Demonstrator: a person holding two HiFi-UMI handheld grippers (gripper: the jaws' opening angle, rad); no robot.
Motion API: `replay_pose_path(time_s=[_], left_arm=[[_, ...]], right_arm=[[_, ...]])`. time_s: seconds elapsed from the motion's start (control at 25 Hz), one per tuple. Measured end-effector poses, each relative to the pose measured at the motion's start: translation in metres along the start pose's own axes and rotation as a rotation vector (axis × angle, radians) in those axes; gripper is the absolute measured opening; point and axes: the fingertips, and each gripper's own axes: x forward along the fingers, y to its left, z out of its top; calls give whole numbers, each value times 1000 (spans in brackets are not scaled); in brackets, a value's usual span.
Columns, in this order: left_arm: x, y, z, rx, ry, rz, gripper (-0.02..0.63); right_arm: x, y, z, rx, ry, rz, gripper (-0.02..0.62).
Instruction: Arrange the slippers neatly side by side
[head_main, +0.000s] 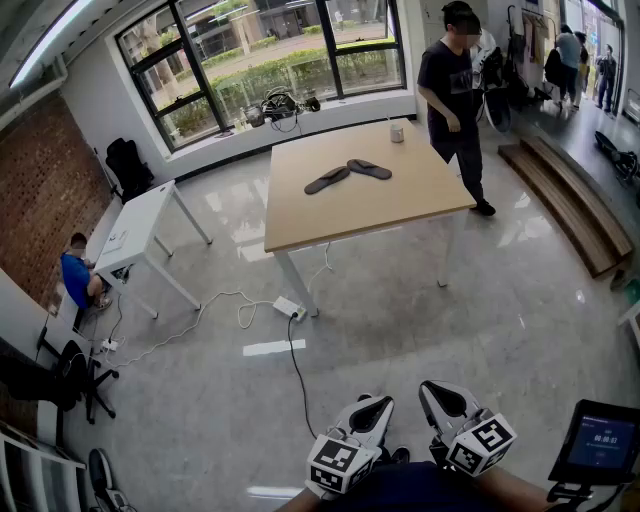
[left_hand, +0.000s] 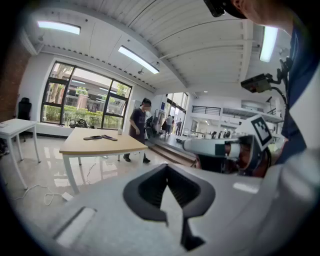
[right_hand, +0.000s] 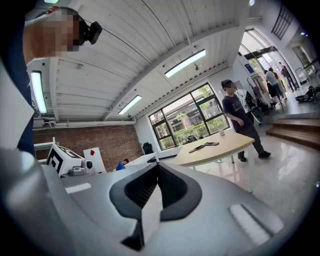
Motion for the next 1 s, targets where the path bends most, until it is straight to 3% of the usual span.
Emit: replay_pose_path(time_s=[0.2, 1.0], left_arm=[[3, 3, 7, -10, 0, -24, 5], [107, 118, 61, 28, 12, -92, 5]], right_arm=[[9, -1, 2, -6, 4, -13, 11], [136, -86, 44, -2, -19, -99, 11]])
